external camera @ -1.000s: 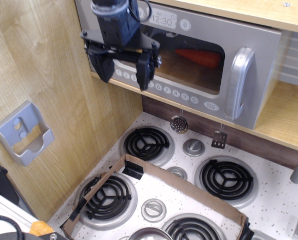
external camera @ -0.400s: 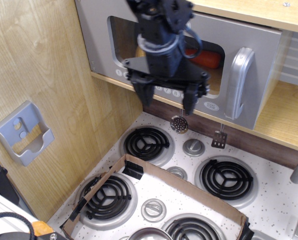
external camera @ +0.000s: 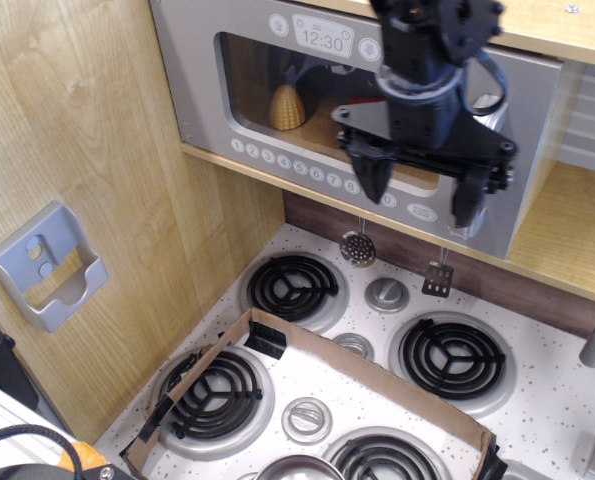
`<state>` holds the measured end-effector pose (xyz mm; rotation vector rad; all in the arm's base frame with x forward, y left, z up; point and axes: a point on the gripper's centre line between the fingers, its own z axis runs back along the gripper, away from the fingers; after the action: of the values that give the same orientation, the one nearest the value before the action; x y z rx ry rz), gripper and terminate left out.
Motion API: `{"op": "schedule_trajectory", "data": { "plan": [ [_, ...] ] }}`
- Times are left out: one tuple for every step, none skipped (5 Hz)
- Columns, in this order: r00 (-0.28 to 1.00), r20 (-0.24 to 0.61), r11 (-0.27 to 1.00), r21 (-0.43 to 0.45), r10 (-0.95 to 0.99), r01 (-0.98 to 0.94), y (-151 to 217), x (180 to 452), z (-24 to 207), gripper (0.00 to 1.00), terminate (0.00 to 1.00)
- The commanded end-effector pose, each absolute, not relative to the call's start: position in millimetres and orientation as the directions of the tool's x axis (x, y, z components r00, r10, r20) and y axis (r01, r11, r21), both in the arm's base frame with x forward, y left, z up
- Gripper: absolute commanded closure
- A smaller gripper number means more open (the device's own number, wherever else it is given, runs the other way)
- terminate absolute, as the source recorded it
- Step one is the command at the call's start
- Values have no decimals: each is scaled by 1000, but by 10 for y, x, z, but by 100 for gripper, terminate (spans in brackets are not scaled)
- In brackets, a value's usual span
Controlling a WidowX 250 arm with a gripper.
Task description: Open microwave
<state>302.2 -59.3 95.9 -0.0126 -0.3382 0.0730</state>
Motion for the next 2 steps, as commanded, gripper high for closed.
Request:
{"op": "schedule_trajectory", "data": {
  "plan": [
    [921, 388, 999, -27, 35, -26, -827, 3194, 1127, 0, 0],
    [921, 389, 1000, -21, 10, -2, -840, 3259, 1163, 0, 0]
  ]
}}
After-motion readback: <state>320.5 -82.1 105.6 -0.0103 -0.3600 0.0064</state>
